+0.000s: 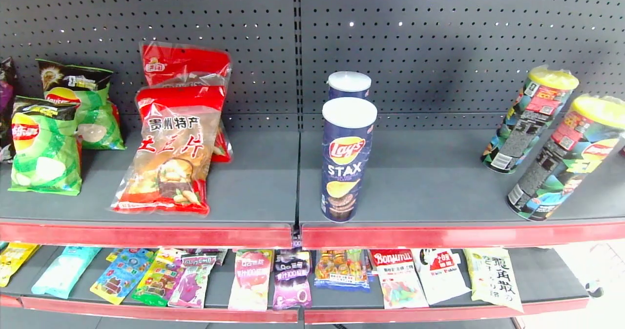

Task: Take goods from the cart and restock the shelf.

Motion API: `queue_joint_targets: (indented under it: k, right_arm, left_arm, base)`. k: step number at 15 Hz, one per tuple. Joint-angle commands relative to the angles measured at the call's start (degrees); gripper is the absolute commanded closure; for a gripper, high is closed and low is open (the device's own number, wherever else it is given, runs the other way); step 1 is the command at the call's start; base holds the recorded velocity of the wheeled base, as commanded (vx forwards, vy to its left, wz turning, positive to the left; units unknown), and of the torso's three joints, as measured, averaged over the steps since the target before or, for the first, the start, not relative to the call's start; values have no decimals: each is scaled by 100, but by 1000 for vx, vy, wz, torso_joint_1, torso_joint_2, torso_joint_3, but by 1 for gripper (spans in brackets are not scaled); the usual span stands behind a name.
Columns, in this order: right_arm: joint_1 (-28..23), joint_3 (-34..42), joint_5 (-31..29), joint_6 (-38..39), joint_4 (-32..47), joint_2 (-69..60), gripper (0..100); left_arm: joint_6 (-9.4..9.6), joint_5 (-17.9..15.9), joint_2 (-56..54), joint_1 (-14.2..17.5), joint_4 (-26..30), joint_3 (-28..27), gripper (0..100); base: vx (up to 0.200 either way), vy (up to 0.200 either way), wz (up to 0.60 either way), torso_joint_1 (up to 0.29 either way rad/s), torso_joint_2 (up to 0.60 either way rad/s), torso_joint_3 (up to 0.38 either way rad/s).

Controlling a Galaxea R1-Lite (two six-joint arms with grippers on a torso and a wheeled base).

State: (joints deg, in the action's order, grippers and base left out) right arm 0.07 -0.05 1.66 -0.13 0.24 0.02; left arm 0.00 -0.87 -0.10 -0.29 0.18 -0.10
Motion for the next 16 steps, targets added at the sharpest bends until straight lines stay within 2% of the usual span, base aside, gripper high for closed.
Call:
queue_joint_targets:
  k: [1, 3, 16]
  right_arm:
    - [1, -4, 1, -4, 2, -2, 0]
    - [1, 5, 1, -4, 2, -2, 0]
    - [1, 5, 1, 13, 2, -2, 0]
  left_arm:
    - [0, -1, 10, -6, -1, 1, 0]
    - [0, 7, 10, 3, -1, 1, 0]
    - [0, 7, 10, -6, -1, 1, 0]
  base:
    - [0, 0, 0, 0, 0, 0]
    - [0, 0, 0, 0, 0, 0]
    - [0, -200, 0, 6, 3, 1]
